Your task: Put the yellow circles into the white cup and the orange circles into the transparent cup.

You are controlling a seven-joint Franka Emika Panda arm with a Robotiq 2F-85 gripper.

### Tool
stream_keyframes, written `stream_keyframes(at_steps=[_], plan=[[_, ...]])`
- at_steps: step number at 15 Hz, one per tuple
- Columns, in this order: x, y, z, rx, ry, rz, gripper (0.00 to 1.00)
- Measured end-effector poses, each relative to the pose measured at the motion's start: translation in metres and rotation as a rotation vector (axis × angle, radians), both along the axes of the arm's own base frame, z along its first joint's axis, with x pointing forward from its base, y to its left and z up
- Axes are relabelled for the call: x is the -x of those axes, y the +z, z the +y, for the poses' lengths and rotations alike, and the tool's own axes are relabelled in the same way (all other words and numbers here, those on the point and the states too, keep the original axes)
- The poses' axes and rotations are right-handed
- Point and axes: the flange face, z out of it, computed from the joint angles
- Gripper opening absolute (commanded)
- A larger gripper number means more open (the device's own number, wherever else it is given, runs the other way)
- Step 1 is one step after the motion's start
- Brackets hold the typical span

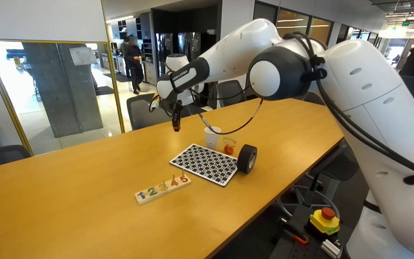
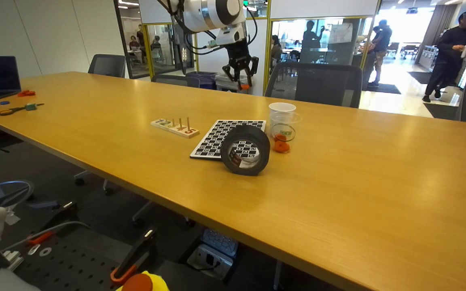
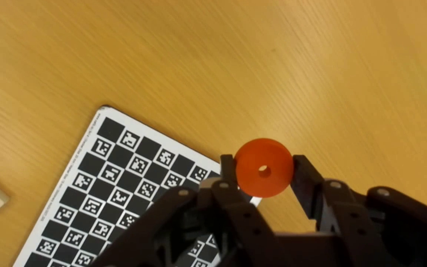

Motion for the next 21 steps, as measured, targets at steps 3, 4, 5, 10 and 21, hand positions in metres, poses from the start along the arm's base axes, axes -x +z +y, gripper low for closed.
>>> stream_keyframes(at_steps=[3, 4, 5, 10, 21], plan=[[0.028, 0.013, -0.022, 0.008, -0.063, -0.001, 0.23], [0.039, 0.014, -0.03, 0.013, -0.088, 0.007, 0.23], [0.05, 0.015, -0.038, 0.019, -0.116, 0.017, 0.23], [0.119, 0.008, -0.081, 0.038, -0.255, 0.061, 0.24], [0.227, 0.003, -0.119, 0.038, -0.326, -0.04, 0.23]])
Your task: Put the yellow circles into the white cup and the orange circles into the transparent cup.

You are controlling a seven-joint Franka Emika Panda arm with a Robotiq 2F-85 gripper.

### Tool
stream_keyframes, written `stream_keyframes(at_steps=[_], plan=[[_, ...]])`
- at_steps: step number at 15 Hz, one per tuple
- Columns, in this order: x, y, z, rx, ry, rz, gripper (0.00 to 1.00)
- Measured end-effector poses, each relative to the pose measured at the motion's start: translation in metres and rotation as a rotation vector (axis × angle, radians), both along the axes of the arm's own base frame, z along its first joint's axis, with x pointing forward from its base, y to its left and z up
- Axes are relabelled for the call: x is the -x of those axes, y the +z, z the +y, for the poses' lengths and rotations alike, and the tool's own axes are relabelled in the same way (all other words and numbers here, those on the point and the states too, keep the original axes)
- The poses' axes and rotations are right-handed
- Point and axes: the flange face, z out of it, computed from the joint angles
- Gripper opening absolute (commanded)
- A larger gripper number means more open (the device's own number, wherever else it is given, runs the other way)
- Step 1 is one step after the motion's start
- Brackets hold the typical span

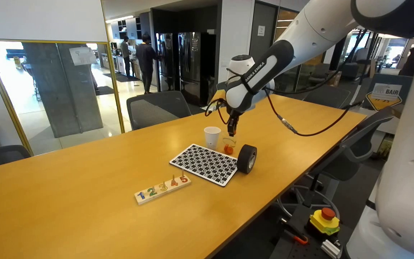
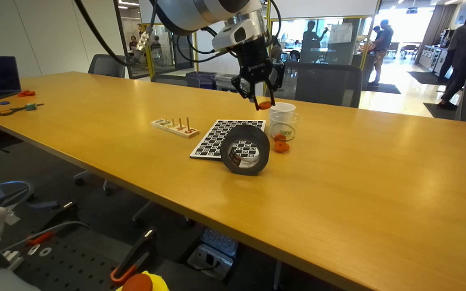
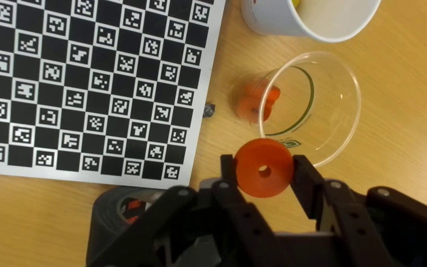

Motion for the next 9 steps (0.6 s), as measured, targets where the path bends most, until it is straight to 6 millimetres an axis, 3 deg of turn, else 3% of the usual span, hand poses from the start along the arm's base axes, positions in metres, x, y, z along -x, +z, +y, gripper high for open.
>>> stream_keyframes(at_steps=[9], plan=[[0.003, -0.007, -0.016, -0.001, -0.017, -0.076, 0.23]])
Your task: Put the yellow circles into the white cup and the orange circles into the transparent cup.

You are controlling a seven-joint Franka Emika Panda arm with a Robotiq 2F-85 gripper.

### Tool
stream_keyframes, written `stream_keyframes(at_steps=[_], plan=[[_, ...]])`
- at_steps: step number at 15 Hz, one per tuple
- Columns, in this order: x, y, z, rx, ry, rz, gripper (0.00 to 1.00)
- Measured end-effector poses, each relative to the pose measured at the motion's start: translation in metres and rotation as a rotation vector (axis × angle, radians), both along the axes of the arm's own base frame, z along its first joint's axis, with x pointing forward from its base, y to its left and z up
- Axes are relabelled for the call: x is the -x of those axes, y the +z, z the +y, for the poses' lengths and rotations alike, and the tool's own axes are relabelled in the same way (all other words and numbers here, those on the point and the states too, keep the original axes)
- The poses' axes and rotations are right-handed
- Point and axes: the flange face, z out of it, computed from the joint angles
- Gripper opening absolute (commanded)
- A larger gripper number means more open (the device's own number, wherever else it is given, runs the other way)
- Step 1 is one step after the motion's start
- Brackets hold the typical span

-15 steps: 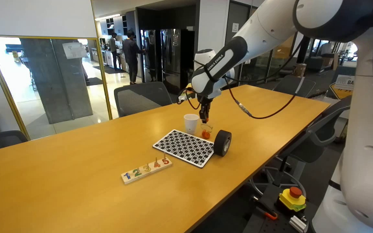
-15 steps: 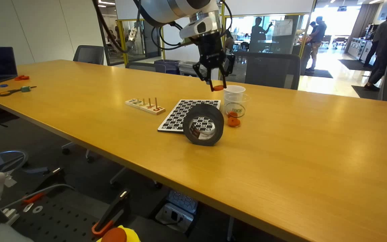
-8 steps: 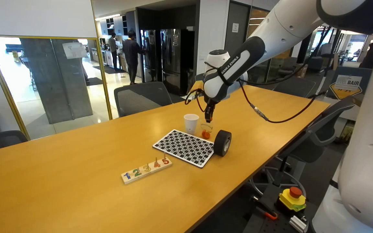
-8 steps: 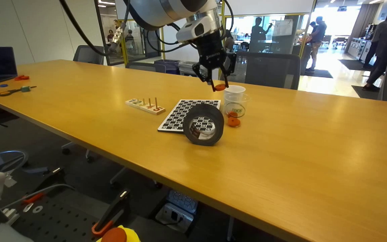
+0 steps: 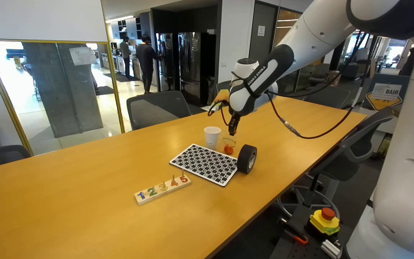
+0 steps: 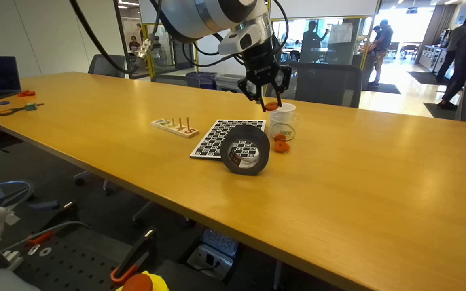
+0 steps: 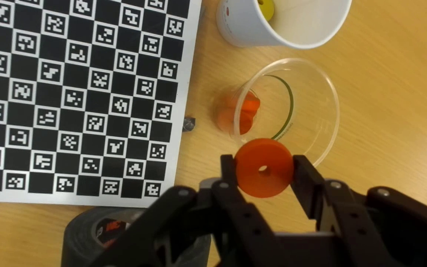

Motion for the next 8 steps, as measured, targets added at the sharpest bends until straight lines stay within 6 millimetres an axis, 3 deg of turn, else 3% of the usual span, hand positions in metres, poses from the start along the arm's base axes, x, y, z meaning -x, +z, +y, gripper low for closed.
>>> stream_keyframes(at_steps=[8], plan=[[-0.007, -0.018, -0.017, -0.043, -0.017, -0.044, 0.22]])
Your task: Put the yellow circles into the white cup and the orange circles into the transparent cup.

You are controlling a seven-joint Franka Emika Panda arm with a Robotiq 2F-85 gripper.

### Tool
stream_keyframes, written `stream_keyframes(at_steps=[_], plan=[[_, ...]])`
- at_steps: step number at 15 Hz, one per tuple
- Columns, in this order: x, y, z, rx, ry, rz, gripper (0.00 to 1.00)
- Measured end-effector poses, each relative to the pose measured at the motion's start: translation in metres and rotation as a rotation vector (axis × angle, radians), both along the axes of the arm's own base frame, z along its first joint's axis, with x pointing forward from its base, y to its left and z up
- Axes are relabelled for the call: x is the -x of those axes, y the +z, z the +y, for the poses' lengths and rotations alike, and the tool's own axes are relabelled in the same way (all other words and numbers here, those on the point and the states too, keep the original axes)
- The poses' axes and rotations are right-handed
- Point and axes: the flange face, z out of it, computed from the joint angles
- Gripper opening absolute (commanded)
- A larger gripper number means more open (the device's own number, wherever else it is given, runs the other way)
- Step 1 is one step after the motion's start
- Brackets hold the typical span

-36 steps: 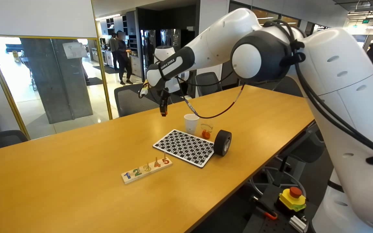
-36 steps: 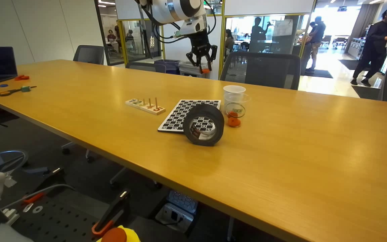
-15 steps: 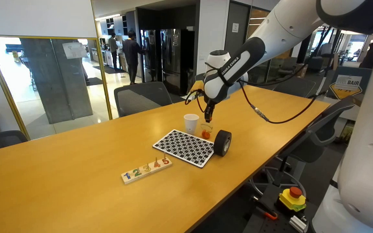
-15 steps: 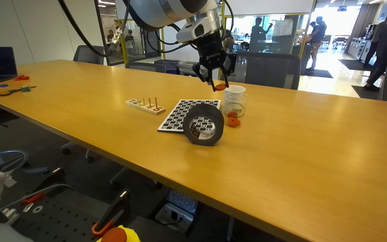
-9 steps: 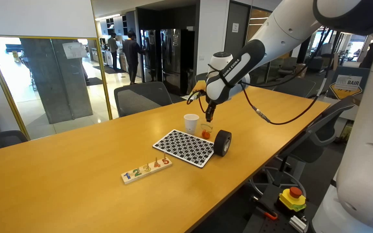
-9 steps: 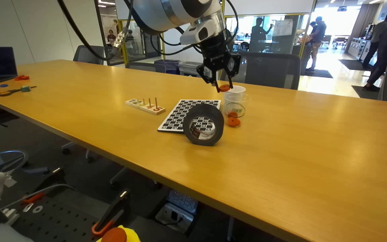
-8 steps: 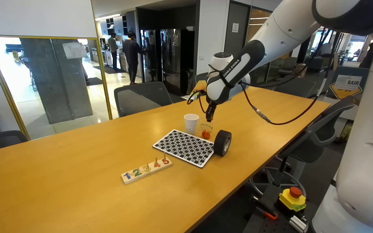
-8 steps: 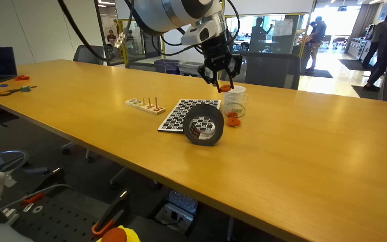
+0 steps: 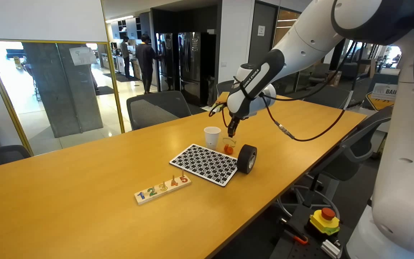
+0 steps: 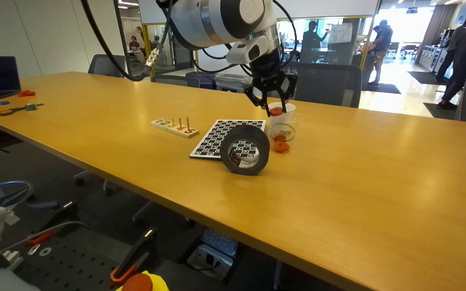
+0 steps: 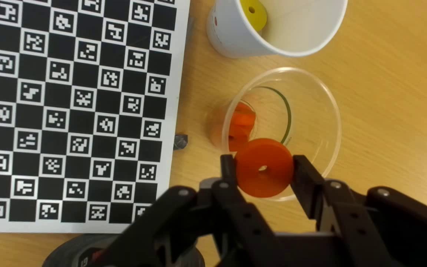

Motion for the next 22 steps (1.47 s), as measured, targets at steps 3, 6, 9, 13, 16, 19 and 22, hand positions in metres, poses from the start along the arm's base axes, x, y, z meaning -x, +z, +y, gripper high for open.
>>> stream_keyframes(at_steps=[3, 6, 9, 13, 16, 19, 22], plan=[[-0.005, -0.002, -0.004, -0.008, 0.003, -0.019, 0.23], [-0.008, -0.003, -0.007, -0.015, 0.005, -0.03, 0.68], [-0.011, -0.003, -0.011, -0.023, 0.008, -0.039, 0.9], [-0.013, -0.002, -0.013, -0.021, 0.009, -0.043, 1.0], [-0.014, 0.001, -0.012, -0.013, 0.034, -0.043, 1.0], [-0.007, 0.015, 0.004, 0.002, 0.169, -0.01, 1.0], [0.016, 0.045, 0.038, -0.007, 0.328, 0.03, 1.0]])
